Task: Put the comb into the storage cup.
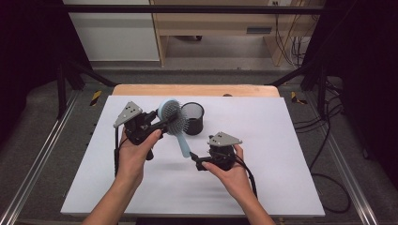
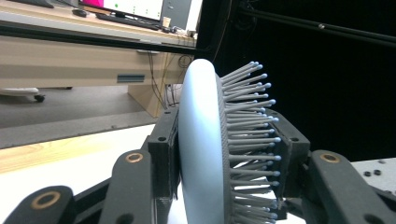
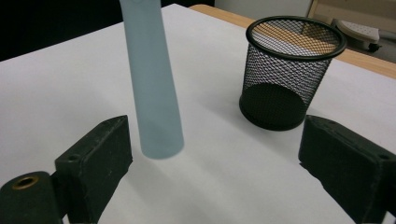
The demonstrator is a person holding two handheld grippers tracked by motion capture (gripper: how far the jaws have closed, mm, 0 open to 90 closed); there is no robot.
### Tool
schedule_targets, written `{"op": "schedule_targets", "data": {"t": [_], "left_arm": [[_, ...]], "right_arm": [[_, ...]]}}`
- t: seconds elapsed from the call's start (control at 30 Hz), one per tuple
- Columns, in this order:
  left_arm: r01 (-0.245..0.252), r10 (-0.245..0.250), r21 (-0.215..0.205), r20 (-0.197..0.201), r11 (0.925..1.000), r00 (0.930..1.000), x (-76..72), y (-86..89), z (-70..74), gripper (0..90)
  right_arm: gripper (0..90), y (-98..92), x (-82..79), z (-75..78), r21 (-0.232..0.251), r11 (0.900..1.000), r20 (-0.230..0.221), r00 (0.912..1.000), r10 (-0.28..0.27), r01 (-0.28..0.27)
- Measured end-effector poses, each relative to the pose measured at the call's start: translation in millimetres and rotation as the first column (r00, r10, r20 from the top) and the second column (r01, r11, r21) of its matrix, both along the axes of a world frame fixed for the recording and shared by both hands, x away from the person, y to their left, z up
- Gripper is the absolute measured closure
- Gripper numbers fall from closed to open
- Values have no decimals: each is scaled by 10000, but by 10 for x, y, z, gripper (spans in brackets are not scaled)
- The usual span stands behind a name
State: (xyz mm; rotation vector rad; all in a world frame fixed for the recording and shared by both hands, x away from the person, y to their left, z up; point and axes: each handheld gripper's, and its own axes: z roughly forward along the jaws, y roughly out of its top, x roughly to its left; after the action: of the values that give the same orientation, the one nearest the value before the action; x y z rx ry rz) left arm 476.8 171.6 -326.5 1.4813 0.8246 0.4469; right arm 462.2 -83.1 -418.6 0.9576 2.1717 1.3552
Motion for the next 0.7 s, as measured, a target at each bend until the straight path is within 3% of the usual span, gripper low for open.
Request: {"op": "schedule_targets", "data": {"t": [0.2,0.37,0.57,0.7], "left_arm": [[-150,149,106,53,9998,9999,-2,50,0,524],[-242,238,289,163,9993,9996,-7,87,9,525],[-370,355,477,321,9982,9989,-19,133,32,525],[-445,426,531,365,9976,9984,-24,162,54,525]], "right_arm": [[74,-80,-27,-23,-54,9999,114,9998,151,-150],[76,-123,-36,-2,180,9998,153,9999,25,-28],[63,-178,-60,-19,218,9996,836,9963,-183,165],[59,-254,-87,-42,208,9992,1404,9894,-364,338]]}}
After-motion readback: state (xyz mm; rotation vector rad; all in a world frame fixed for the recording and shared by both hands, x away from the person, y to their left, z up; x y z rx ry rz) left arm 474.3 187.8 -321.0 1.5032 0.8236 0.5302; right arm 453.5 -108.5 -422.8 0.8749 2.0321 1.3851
